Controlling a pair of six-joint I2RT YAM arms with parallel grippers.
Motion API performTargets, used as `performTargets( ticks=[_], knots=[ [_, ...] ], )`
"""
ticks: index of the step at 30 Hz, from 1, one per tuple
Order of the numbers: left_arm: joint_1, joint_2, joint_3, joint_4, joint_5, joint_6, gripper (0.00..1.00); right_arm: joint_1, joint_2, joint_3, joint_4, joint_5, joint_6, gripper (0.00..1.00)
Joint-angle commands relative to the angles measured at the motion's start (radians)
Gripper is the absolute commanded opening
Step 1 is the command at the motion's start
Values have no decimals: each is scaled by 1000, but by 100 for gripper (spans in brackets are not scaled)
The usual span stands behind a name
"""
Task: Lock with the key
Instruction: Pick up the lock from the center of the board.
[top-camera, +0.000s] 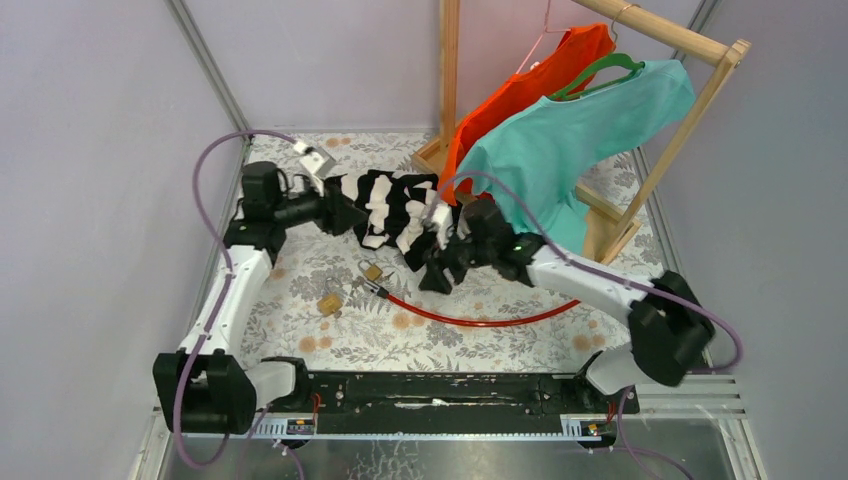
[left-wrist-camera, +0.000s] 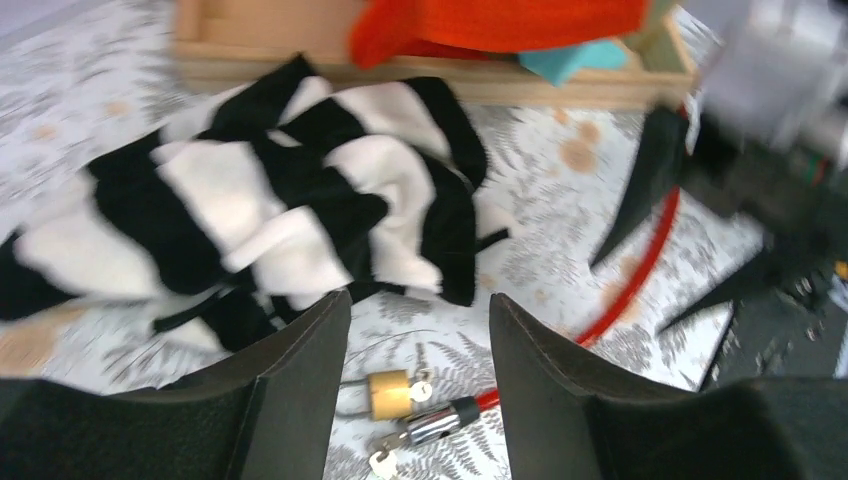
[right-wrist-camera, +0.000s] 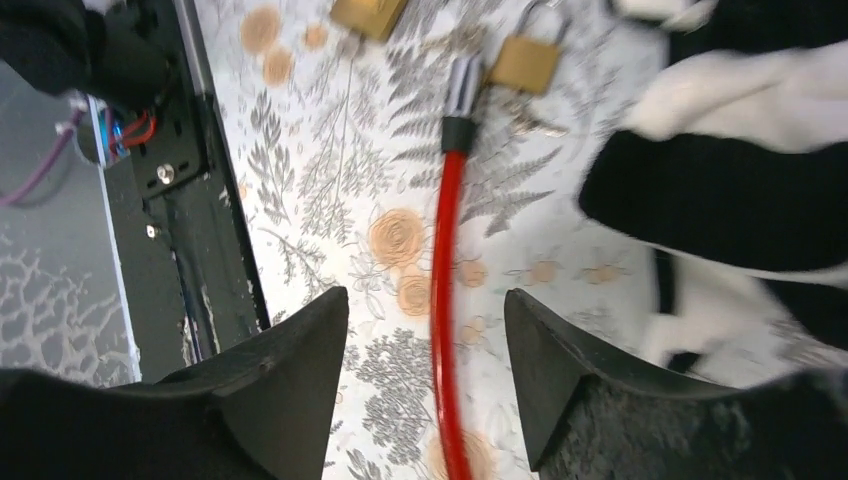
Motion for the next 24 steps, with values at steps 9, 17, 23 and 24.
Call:
performTargets(
  ticks=[9,17,23,24],
  knots=[
    [325,17,59,36,-48,-288,65,246,426,233,3,217,-4,68],
    [341,-7,54,64,-24,-284,66,266,539,290,-45,301,-37,61],
    [341,-3,53,64,-6,-279,68,285,557,273,-37,380,-50,52],
    [341,0,53,64,-2,-280,69,286,555,264,-32,396,-50,49]
  ],
)
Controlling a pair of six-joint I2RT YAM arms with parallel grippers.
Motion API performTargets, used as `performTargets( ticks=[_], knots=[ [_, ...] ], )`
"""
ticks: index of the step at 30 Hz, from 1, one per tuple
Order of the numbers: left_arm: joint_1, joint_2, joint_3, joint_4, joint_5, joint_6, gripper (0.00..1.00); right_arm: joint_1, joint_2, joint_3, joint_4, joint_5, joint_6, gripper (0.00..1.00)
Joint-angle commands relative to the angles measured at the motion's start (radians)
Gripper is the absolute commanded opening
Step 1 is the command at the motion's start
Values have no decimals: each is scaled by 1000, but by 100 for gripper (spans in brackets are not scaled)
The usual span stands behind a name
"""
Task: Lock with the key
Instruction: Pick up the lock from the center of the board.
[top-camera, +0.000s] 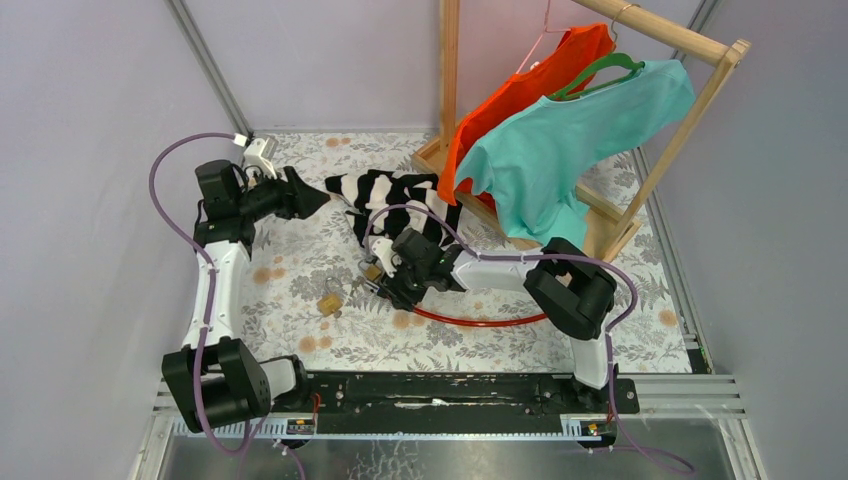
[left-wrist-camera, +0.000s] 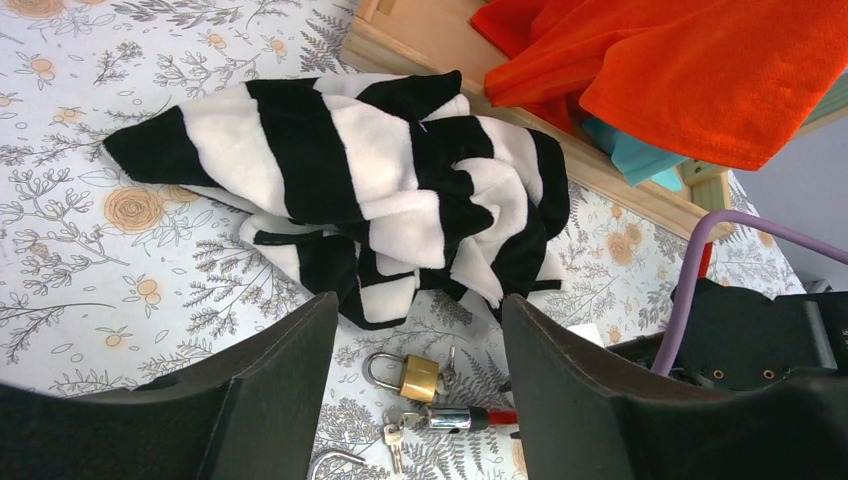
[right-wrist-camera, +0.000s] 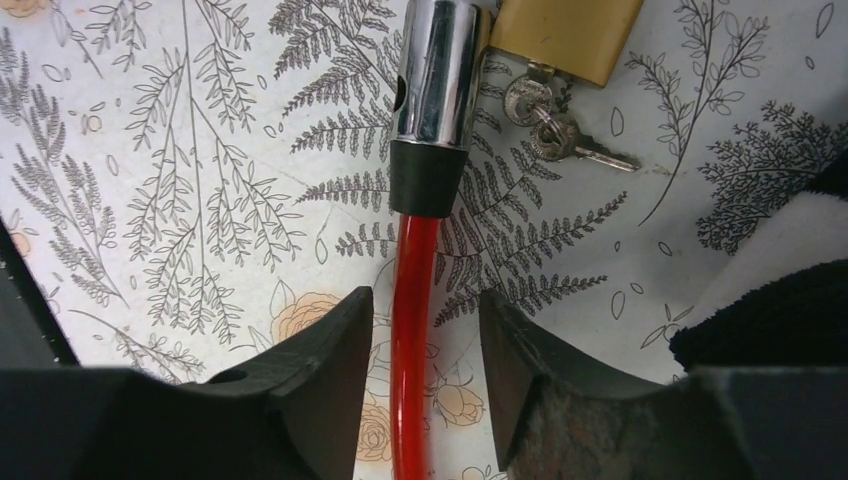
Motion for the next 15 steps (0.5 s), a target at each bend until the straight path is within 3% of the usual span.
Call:
performTargets(
  ticks=[1,9,15],
  knots=[
    [6,-6,22,53,40,-10,70,24,6,0,9,101,-20,45],
    [1,24,25,55,52,-22,71,18,-97,-11,5,80,-17,1],
    [-18,44,15,74,50,-24,68,-84,-199,7,-9,-240,63,0]
  ],
)
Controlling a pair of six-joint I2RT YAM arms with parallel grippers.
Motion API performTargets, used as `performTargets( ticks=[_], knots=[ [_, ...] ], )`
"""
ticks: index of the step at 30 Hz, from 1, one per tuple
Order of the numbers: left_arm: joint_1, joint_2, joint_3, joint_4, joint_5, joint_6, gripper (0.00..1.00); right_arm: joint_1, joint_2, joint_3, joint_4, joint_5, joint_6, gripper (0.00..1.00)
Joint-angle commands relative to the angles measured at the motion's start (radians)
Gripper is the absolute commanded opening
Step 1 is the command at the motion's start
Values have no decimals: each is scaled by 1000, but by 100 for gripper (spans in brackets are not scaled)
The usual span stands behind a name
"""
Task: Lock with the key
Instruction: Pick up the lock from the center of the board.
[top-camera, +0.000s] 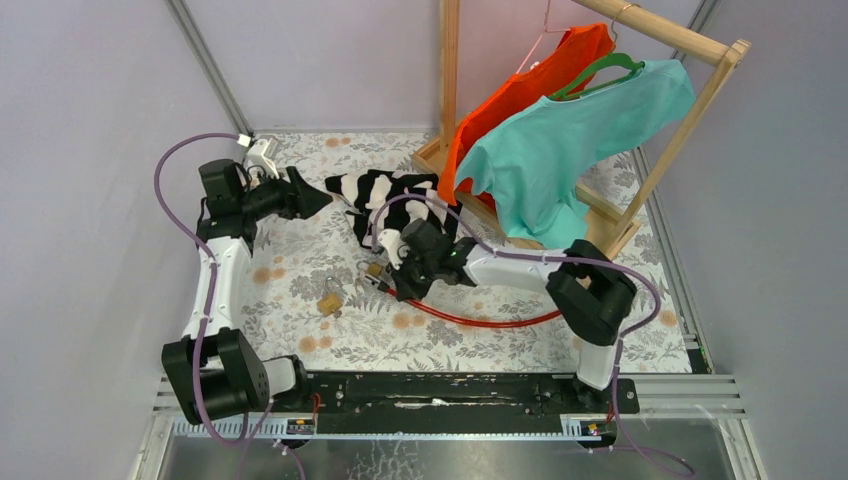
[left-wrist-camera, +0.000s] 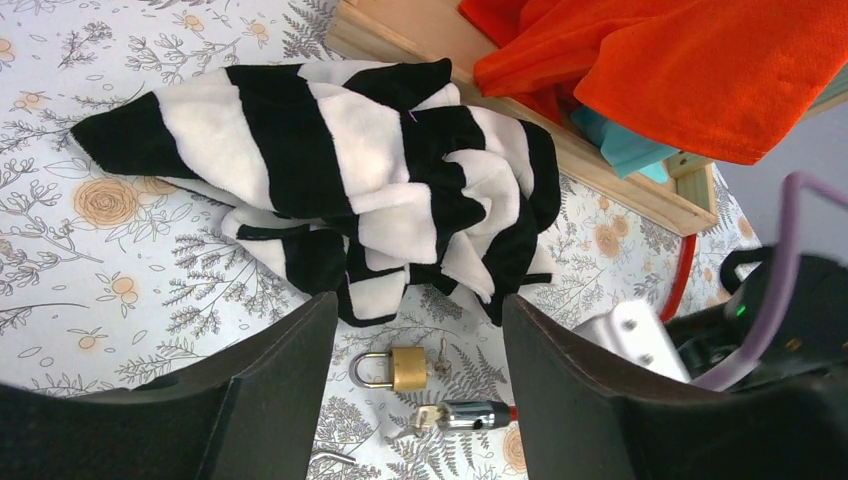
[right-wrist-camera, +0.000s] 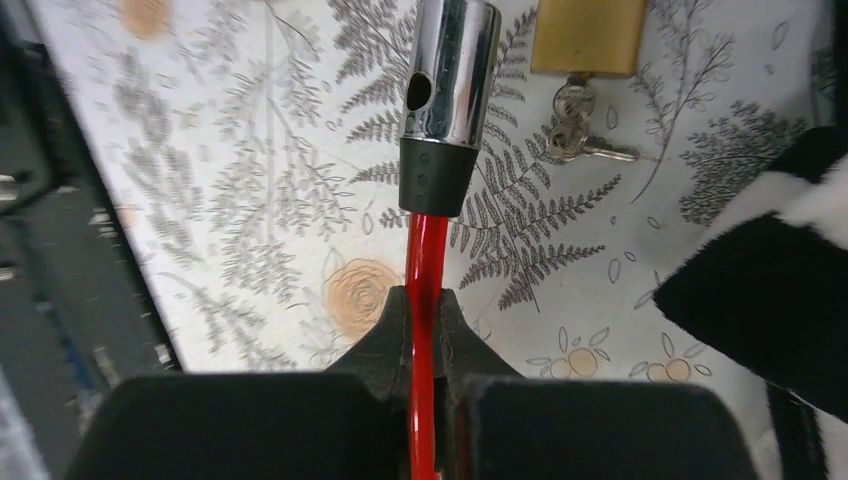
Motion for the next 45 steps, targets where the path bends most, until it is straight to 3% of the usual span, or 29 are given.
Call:
performTargets(
  ticks=[1,6,11,20,28,34,45],
  knots=[
    [-16,13,10,80,18,-16,67,-93,-138,25,23,-265,70,0],
    [-51,14,-14,130,66,-22,67,-182,-258,4,70,-398,133,0],
    [-142,17,-23,170,132,1,67,-241,-374,11,74,-435,143,0],
    [-293,23,-39,361,228,-101,65,-365,-449,40,120,-541,265,0],
    [-345,51,-135,729,249,-375,62,-417,-458,37,211,-599,385,0],
    [-407,65,-178,886,226,-450,60,-424,-448,23,292,-644,471,0],
    [-470,212,-248,1579,196,-926,60,-426,-453,-22,380,-662,522,0]
  ],
)
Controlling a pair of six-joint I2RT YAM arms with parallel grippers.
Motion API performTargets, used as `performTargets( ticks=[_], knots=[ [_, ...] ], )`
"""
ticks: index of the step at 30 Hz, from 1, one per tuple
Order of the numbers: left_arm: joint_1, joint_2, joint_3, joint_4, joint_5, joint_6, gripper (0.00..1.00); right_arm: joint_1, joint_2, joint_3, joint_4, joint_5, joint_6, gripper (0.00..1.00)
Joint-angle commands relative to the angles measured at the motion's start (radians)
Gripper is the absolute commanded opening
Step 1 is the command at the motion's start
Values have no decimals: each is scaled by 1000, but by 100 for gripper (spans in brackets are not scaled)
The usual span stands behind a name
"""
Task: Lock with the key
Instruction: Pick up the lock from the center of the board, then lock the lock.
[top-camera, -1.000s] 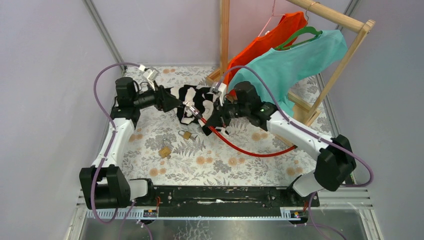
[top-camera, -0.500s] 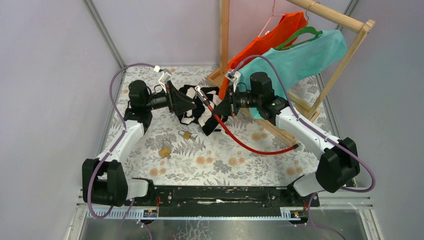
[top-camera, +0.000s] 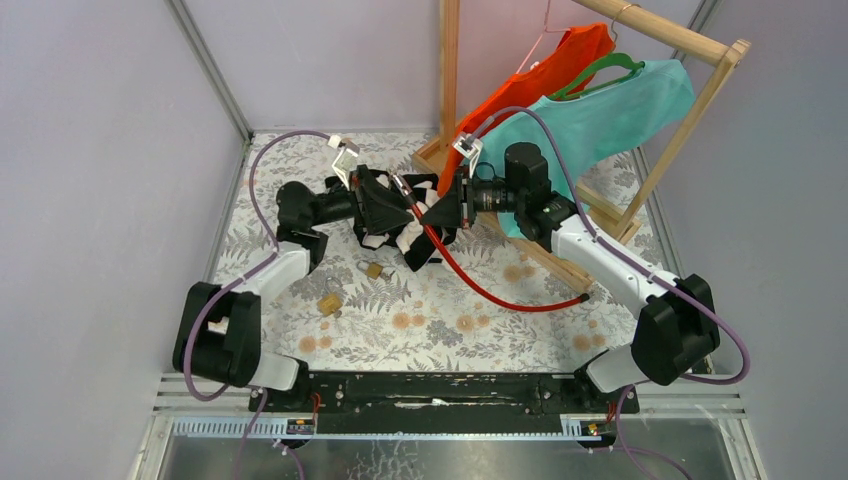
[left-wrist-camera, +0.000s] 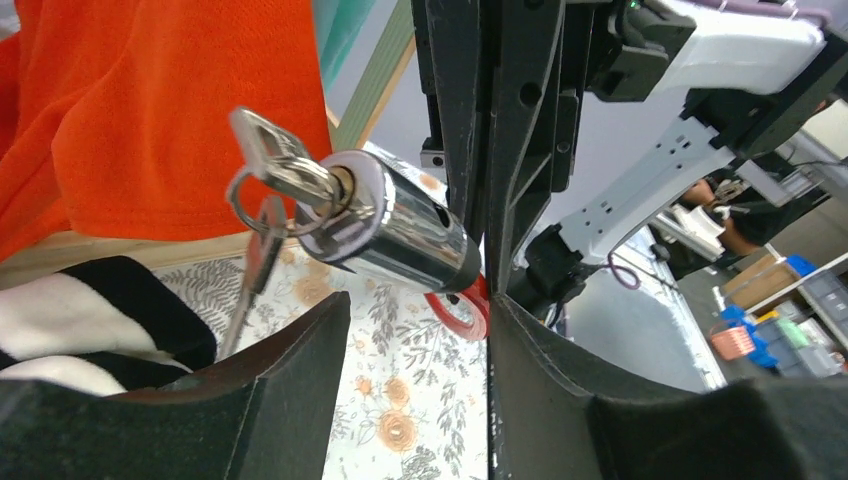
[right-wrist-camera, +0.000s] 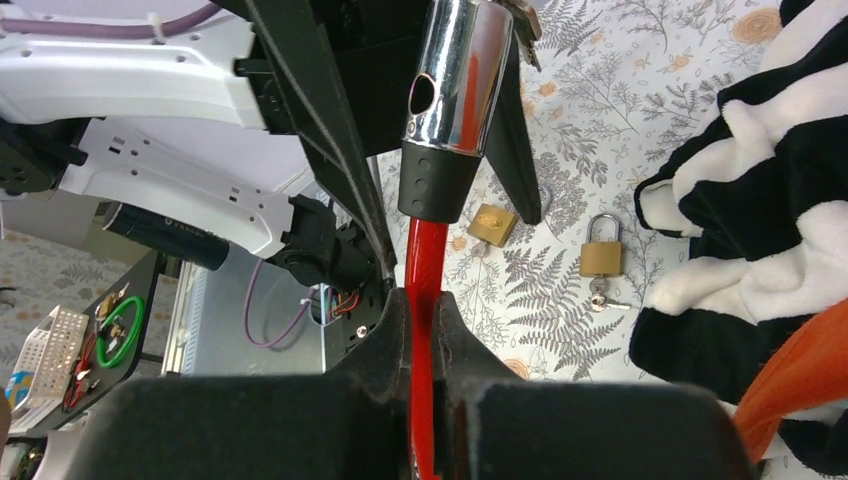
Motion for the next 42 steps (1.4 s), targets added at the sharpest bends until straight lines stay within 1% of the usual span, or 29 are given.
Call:
performTargets(
  ticks=[1,11,18,25,30,35,39,41,42],
  knots=[
    [-4,57,-14,398,-26,-250,60,-4,-41,2,113,-58,39,0],
    [-5,78,15,407,-57,-270,60,-4,-31,-13,132,-70,45,0],
    [-15,96,31,432,-58,-295,51,-3,-16,-15,137,-72,45,0],
    [-22,107,52,430,-67,-307,47,-4,-11,-24,145,-74,48,0],
    [-25,111,54,431,-66,-309,38,-4,-10,-26,147,-74,47,0],
    [-35,99,52,383,-55,-259,33,-4,-7,-20,144,-69,51,0],
    [-43,81,44,307,-58,-204,20,-4,-8,-9,106,-45,23,0],
    [-49,62,47,237,-63,-156,14,-4,-13,-3,68,-18,-15,0],
    [-52,50,51,180,-66,-116,9,-4,-16,3,46,-2,-35,2]
  ],
)
